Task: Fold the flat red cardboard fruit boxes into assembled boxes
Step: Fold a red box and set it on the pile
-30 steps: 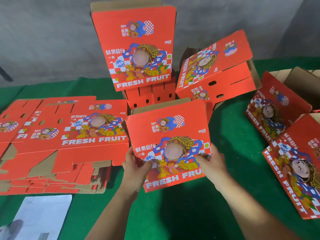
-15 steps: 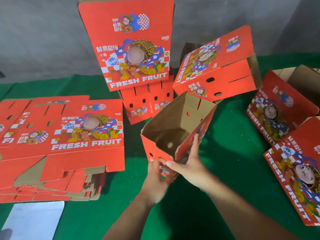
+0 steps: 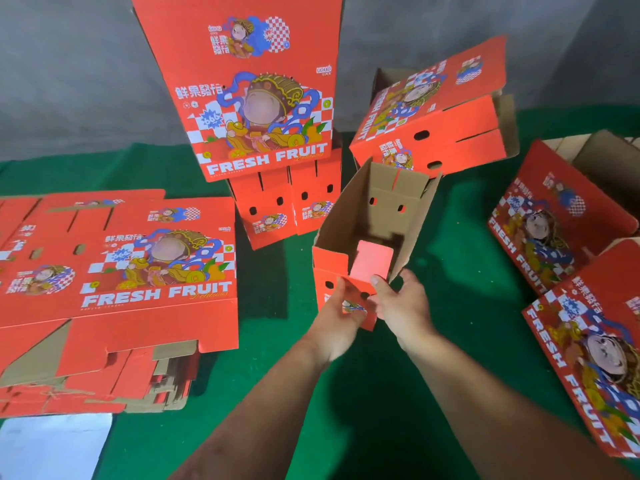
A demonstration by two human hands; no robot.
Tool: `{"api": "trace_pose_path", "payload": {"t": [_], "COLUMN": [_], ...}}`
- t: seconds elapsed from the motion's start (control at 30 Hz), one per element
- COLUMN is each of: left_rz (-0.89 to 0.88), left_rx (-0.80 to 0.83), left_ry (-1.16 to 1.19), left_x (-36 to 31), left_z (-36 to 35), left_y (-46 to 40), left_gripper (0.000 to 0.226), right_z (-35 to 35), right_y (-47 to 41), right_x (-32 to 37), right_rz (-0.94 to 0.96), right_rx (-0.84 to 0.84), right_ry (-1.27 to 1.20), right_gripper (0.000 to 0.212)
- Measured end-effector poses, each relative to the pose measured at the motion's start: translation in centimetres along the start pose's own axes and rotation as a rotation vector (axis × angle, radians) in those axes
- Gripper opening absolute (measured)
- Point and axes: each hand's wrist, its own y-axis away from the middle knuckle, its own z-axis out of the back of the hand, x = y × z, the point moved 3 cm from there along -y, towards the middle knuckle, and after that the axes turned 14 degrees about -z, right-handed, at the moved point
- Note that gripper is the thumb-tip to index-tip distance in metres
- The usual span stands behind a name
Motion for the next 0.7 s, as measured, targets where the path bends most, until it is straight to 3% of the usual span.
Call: {"api": "trace_pose_path", "payload": {"t": [0.07,0.17,0.23,0.37,0.5,0.6,0.7], "left_rz": [-0.017,0.022,0.033,0.008,-0.063,-0.154,-0.119], "left_rx": [-0.056,-0.168,-0.221,-0.337,-0.433,-0.481,-0.453], "left_ry": [0.025,0.128,0.179,0.325,0.28,0.018,-0.668], "left_x": [-0.4,-1.1,-1.1,-1.8,-2.0,-1.6,-0.1], "left_z": [0.2,0.6,0.8,1.4,3.7,7.7,12.9], "left_y": [0.1,1.2,2.0,4.0,6.8,9.4,11.6], "left_gripper": [0.069,0.029,0.021,0.018,0.019,0.023,0.047], "right_z": [0.0,-0.4,-1.4,-4.5,-7.2,-9.4,-11.8], "right_y": [0.4,2.1,3.8,7.4,10.3,12.4,14.7], "right_x": [-0.5,-1.6,-2.0,-2.4,-1.7,-1.8,-2.5], "right_rz": [-0.032,-0.129,-0.12,-0.065,0.021,0.007,-0.039], "right_rx": [-0.04,0.013,0.025,0.042,0.12,0.278,0.429], "right_ry": [-0.062,-0.338,-0.403,-0.355,-0.224,-0.073,0.056], "right_gripper": [0.029,0.051,0.065,0.049,0.031,0.026,0.031]}}
